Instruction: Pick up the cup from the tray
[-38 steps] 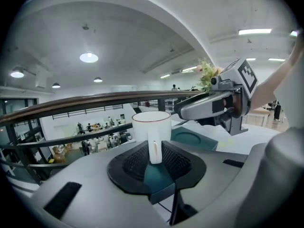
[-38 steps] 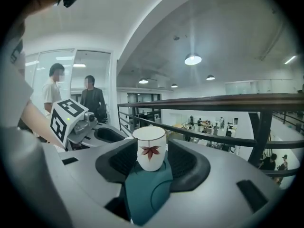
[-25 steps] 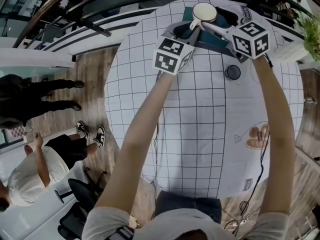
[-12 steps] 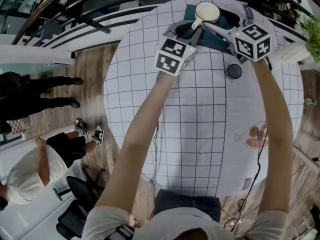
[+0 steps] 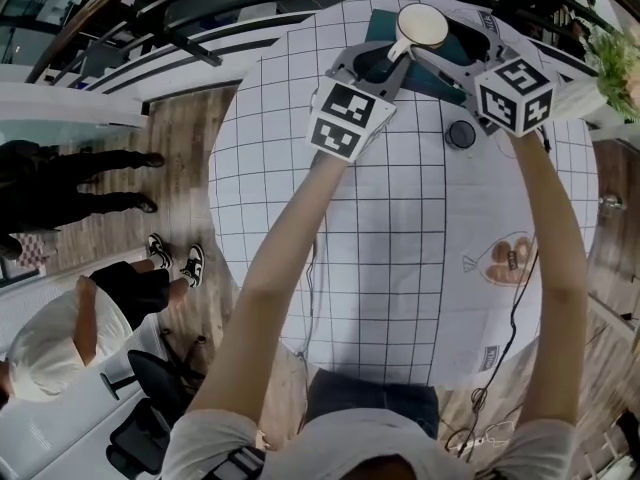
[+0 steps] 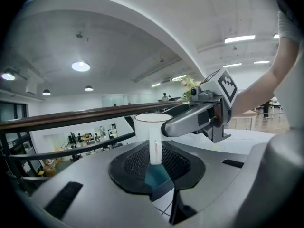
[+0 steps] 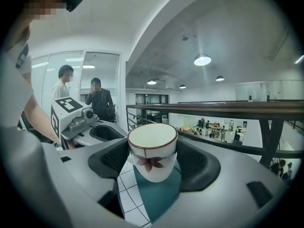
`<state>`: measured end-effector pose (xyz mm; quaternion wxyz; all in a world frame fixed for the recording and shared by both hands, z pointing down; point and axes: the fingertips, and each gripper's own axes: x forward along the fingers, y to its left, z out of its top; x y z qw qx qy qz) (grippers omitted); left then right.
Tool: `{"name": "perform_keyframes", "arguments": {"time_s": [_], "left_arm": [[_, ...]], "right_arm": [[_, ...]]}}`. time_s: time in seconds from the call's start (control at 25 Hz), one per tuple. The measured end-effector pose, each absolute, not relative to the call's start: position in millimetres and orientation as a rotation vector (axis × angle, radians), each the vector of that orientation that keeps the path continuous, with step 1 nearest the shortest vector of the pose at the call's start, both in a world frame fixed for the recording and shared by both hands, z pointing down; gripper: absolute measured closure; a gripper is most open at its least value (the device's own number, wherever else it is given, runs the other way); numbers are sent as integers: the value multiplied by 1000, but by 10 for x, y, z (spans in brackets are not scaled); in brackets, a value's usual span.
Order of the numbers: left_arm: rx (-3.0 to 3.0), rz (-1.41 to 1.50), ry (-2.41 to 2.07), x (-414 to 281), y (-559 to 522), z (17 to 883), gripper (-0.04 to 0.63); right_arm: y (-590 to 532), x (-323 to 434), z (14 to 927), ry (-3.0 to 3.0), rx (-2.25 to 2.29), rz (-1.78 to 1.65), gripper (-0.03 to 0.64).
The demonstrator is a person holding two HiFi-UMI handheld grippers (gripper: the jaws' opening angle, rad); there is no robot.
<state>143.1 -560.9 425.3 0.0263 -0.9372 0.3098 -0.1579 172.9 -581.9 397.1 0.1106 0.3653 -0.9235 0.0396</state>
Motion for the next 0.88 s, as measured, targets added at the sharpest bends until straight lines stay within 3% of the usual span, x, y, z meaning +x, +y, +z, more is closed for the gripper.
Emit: {"name": "perform_keyframes", "arguments": {"time_s": [0.4, 0.88], "left_arm": [[-2875, -492, 941, 1324, -5089, 4024, 525], [-2944, -576, 981, 1054, -4558, 4597, 525]], "right_arm": [[-5299, 1618, 3767, -2703, 1068, 97, 327], [-4787, 1340, 4361, -2653, 1008, 224, 328]]}}
